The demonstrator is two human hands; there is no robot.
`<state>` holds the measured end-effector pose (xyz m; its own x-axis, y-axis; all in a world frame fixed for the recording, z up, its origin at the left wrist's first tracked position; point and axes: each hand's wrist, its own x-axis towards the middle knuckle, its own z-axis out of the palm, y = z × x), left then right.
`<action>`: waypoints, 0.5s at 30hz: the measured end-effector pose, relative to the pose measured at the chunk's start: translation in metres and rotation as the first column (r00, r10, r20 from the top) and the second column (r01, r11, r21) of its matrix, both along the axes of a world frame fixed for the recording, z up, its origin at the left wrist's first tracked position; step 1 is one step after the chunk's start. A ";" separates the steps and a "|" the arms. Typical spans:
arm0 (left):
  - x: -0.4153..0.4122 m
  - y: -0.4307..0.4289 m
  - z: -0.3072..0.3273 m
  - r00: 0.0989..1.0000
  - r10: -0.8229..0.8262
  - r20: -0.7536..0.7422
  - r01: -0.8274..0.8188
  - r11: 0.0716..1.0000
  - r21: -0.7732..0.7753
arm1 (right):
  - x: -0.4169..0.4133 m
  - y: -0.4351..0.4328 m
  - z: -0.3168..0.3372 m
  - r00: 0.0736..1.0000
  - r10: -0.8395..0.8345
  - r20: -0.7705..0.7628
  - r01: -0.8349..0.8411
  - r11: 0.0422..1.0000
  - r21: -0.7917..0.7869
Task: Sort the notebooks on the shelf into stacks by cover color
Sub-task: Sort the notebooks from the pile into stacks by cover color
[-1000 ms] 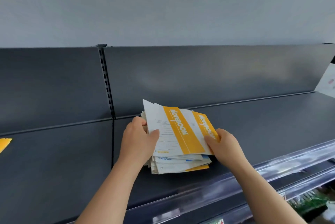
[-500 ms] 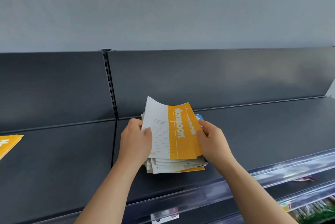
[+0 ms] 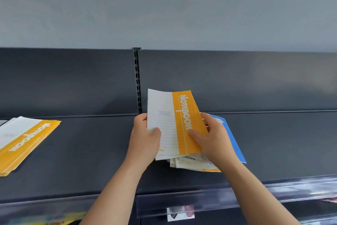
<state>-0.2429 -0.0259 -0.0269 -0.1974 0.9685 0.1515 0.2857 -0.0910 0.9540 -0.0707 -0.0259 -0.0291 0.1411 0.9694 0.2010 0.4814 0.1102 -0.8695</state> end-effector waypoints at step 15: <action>-0.158 -0.022 0.009 0.984 0.158 -0.076 -0.157 0.987 0.017 | -0.152 0.004 0.010 0.976 0.189 0.111 -0.197 0.979 0.061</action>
